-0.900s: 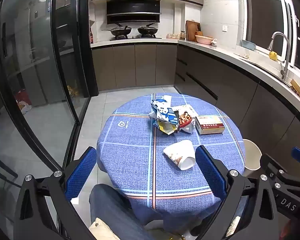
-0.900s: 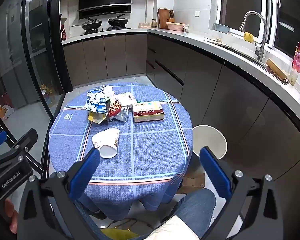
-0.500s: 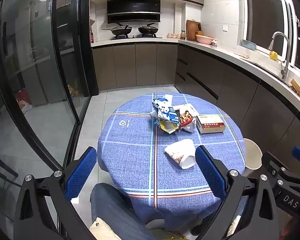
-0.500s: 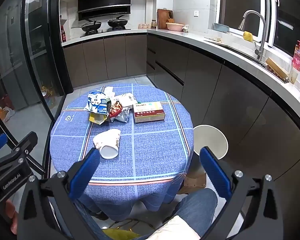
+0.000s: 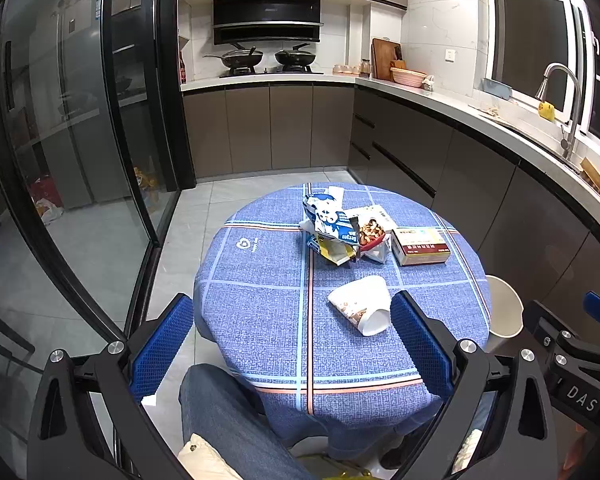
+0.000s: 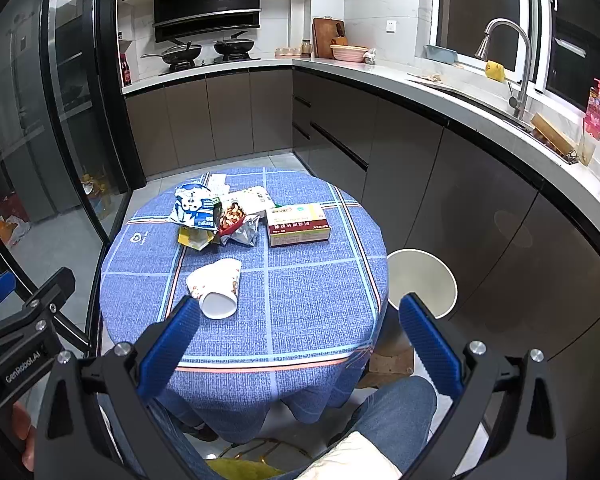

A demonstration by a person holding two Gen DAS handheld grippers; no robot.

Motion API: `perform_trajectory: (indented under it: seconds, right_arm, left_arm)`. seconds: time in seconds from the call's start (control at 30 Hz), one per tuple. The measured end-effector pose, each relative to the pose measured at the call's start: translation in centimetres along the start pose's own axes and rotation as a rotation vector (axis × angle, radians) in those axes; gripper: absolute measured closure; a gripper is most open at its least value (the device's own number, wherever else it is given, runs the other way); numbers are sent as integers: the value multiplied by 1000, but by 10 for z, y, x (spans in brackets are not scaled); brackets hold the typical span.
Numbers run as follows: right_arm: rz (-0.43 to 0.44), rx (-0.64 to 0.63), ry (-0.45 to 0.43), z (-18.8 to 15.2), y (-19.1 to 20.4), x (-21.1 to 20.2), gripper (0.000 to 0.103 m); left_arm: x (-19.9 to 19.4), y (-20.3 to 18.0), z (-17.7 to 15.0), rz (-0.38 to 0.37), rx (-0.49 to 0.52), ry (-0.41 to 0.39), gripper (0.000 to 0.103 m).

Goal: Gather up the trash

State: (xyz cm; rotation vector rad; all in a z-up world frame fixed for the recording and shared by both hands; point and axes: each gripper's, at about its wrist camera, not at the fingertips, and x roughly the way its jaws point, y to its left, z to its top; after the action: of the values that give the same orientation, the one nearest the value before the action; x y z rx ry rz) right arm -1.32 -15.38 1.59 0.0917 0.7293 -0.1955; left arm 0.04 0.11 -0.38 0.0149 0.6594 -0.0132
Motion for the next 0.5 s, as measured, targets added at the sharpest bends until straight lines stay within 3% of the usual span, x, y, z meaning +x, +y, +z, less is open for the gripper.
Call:
perform_trajectory:
  seconds: [0.5]
  right_arm:
    - [5, 3, 3, 2, 0, 0, 3]
  left_arm:
    - [1, -1, -1, -1, 0, -1, 8]
